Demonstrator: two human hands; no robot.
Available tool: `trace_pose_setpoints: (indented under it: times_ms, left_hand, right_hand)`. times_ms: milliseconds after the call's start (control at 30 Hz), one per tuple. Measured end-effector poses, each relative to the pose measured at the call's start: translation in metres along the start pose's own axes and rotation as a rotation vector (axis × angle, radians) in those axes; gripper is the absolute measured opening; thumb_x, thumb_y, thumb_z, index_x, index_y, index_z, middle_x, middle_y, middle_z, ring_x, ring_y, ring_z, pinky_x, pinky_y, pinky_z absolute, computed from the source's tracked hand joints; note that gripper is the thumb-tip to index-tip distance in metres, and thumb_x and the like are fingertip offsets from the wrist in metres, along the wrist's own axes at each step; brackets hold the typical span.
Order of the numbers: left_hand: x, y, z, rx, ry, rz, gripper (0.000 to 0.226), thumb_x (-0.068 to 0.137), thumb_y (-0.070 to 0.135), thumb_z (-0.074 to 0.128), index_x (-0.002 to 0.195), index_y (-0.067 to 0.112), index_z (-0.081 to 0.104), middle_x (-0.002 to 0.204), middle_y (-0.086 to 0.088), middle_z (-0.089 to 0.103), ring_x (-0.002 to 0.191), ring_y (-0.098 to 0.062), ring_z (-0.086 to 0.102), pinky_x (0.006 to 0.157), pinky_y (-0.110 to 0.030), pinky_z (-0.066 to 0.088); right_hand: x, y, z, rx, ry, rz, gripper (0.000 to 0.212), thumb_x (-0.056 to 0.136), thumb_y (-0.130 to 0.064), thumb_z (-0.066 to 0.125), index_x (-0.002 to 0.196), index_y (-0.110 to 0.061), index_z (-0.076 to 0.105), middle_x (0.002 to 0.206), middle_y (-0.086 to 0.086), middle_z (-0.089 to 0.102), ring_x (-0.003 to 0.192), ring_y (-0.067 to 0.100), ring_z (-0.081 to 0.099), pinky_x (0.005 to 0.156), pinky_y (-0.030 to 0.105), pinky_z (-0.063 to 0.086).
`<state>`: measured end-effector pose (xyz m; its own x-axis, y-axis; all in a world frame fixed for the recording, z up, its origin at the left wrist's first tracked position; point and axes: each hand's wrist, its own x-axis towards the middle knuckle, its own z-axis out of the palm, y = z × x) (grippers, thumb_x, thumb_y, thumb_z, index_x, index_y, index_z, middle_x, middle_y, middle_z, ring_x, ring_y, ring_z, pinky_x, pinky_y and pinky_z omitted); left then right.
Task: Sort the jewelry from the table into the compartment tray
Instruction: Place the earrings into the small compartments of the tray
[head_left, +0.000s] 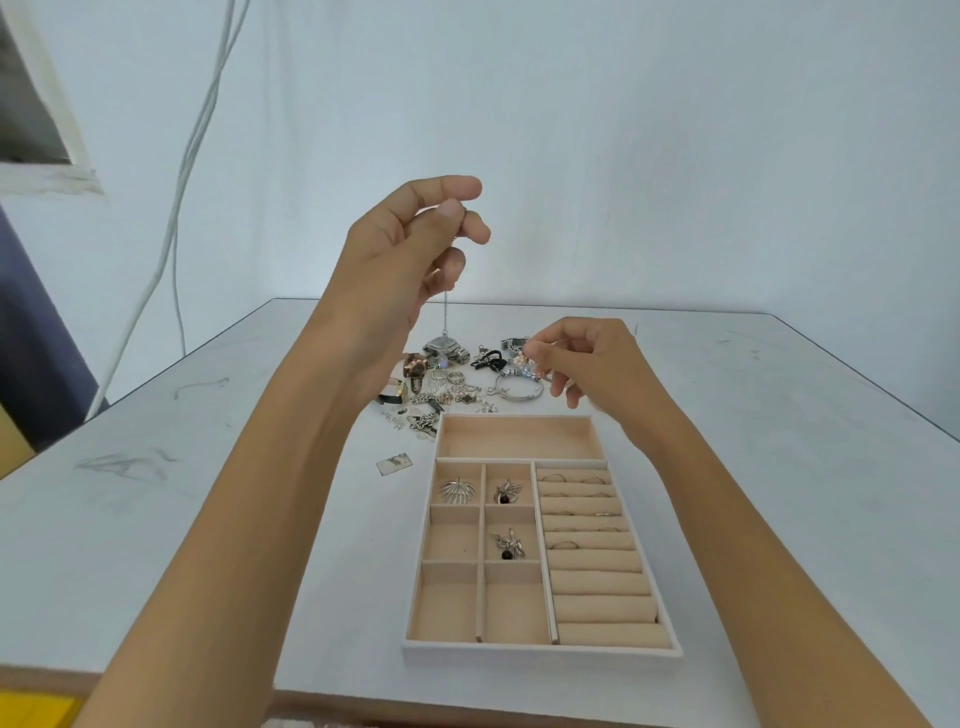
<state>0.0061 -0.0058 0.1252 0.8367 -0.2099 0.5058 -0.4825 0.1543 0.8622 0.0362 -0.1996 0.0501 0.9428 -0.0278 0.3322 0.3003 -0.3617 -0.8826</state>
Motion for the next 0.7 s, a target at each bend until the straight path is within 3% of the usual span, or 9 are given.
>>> trace_pose_setpoints:
  times_ms: [100, 167, 300, 700]
  left_hand:
    - [-0.009, 0.004, -0.004, -0.044, 0.011, 0.001, 0.016, 0.099, 0.017, 0.047, 0.107, 0.022, 0.06, 0.08, 0.011, 0.06, 0.06, -0.008, 0.042, 0.071, -0.023, 0.045]
    - [-0.014, 0.007, -0.006, -0.076, 0.029, 0.005, 0.015, 0.099, 0.017, 0.047, 0.107, 0.022, 0.06, 0.08, 0.011, 0.059, 0.06, -0.008, 0.041, 0.066, -0.022, 0.046]
    - [-0.022, 0.01, -0.011, -0.132, 0.076, 0.005, 0.015, 0.099, 0.017, 0.047, 0.106, 0.023, 0.059, 0.08, 0.011, 0.057, 0.058, -0.009, 0.035, 0.051, -0.017, 0.035]
    - [-0.035, 0.01, -0.019, -0.201, 0.115, 0.008, 0.014, 0.099, 0.02, 0.047, 0.104, 0.026, 0.058, 0.079, 0.014, 0.054, 0.056, -0.009, 0.025, 0.051, -0.019, 0.018]
  right_hand:
    - [-0.007, -0.002, 0.003, 0.01, -0.027, -0.007, 0.012, 0.087, -0.018, 0.068, 0.087, -0.006, 0.072, 0.065, 0.002, 0.065, 0.055, 0.016, 0.055, 0.046, 0.025, 0.044]
    - [-0.011, -0.005, 0.005, 0.024, -0.042, -0.013, 0.012, 0.087, -0.016, 0.068, 0.087, -0.005, 0.072, 0.065, 0.003, 0.065, 0.056, 0.017, 0.055, 0.046, 0.026, 0.044]
    - [-0.021, -0.012, 0.007, 0.083, -0.08, -0.024, 0.011, 0.087, -0.013, 0.067, 0.088, -0.003, 0.071, 0.065, 0.005, 0.063, 0.053, 0.017, 0.053, 0.046, 0.025, 0.044]
    - [-0.056, -0.018, 0.022, 0.016, -0.298, -0.036, 0.004, 0.084, -0.007, 0.068, 0.086, -0.009, 0.071, 0.068, 0.01, 0.068, 0.043, 0.013, 0.049, 0.042, 0.016, 0.038]
